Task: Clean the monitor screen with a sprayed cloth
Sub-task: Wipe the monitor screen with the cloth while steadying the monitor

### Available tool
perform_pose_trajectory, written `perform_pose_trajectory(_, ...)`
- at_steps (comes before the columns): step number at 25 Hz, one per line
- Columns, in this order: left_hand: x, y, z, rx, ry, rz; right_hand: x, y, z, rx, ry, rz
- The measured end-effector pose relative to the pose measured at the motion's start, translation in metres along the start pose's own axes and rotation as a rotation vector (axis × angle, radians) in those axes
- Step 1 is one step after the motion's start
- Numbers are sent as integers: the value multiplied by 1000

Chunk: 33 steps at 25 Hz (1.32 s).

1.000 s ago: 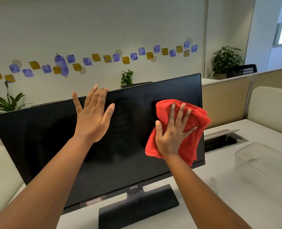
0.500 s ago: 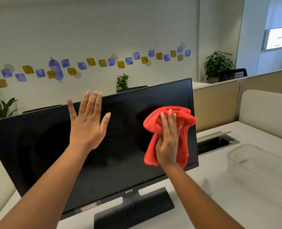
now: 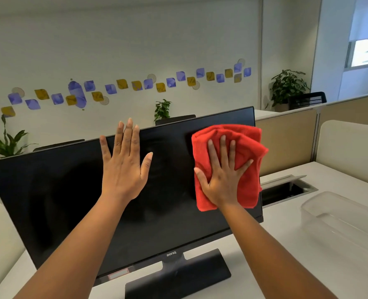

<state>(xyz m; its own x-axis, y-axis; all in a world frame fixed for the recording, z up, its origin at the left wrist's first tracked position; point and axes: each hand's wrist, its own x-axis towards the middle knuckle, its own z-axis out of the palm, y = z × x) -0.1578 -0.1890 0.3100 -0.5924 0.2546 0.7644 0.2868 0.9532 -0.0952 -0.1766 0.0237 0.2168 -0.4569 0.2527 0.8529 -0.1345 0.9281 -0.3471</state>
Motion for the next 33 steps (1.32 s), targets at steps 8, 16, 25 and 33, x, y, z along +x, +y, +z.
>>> perform_pose_trajectory(8, 2, 6, -3, -48, -12, -38, -112, 24, 15, -46, -128, 78)
perform_pose_trajectory(16, 2, 2, -6, -93, -35, -22, -6, 3, -5, 32, -7, 87)
perform_pose_trajectory(25, 3, 4, -4, -92, -8, -16, 73, 16, -21, 85, 100, 193)
perform_pose_trajectory(33, 3, 5, -4, -94, 3, -27, -30, 35, 0, 118, 24, 389)
